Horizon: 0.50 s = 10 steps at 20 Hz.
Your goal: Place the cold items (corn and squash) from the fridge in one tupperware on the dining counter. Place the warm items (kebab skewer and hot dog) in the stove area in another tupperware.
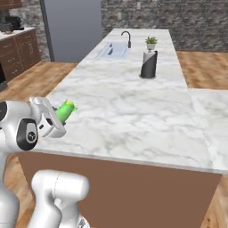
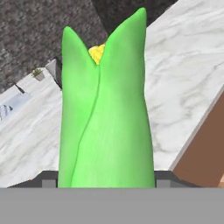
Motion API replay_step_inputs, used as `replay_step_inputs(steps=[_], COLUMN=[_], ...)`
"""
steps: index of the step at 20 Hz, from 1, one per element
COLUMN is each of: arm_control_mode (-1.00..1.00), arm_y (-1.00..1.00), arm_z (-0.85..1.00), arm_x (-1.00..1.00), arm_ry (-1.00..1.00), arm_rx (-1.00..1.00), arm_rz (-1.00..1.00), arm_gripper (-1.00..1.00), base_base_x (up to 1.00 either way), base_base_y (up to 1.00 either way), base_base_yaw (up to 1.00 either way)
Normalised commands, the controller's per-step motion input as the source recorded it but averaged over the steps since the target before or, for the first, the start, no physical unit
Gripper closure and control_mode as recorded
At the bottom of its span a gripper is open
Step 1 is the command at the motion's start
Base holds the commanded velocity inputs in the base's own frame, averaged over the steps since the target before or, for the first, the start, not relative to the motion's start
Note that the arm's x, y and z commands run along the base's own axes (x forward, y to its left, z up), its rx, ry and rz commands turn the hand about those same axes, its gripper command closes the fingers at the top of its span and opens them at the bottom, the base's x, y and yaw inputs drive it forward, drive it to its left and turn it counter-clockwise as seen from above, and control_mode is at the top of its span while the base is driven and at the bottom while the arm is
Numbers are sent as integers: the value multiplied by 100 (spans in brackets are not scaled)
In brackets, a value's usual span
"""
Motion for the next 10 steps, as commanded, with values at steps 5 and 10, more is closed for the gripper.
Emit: replay_step_inputs(steps=[5,10], arm_control_mode=[100,100], arm_y=[0,0], arm_z=[0,0], arm_x=[0,0], arm_ry=[0,0], arm_rx=[0,0], arm_rz=[0,0], arm_gripper=[100,100], base_base_x=[-13,-20], base_base_y=[-100,-100], base_base_yaw=[-2,-2])
